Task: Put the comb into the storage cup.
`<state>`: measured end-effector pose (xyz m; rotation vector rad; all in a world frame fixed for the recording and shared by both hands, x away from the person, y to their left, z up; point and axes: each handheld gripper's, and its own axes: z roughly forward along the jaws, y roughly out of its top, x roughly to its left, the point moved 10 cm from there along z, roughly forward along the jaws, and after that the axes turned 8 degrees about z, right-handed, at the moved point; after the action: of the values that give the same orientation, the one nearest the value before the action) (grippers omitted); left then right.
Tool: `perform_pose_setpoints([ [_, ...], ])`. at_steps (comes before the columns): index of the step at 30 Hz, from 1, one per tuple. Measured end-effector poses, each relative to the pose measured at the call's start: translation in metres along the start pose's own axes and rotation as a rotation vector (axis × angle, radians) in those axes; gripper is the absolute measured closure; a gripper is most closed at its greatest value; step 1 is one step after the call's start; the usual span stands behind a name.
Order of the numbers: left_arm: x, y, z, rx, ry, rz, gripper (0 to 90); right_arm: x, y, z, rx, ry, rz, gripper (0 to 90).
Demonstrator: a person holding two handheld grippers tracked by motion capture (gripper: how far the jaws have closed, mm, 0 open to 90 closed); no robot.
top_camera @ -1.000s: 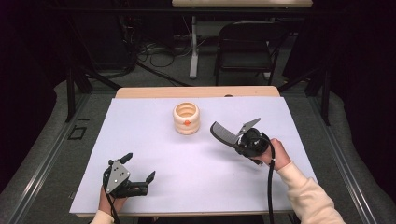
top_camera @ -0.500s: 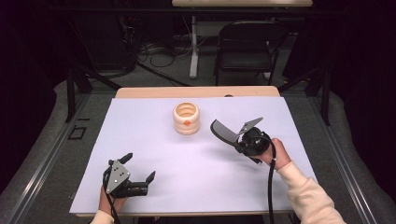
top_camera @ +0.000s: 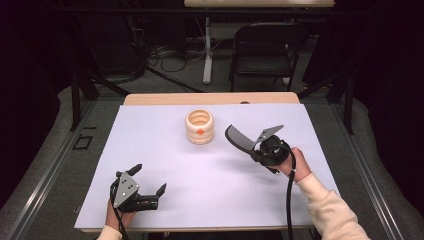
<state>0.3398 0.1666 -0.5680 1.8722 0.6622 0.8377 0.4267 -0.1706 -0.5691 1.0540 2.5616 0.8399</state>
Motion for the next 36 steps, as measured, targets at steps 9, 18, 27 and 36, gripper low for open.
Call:
perform_pose_setpoints([
  [9,0.000,0.000,0.000,0.004,-0.001,0.002,0.1,0.002,0.005,-0.001,-0.035,0.003,-0.001,72.6],
  [18,-0.001,-0.001,0.001,0.005,-0.006,0.002,0.2,0.003,0.013,-0.001,-0.090,-0.002,0.009,72.5],
  [27,0.000,-0.001,0.000,0.005,-0.003,0.001,0.2,0.007,0.021,-0.002,-0.146,0.000,0.011,72.5],
  [36,0.000,0.000,0.000,0.001,-0.002,-0.003,0.2,0.008,0.030,-0.005,-0.206,0.013,0.026,72.5],
])
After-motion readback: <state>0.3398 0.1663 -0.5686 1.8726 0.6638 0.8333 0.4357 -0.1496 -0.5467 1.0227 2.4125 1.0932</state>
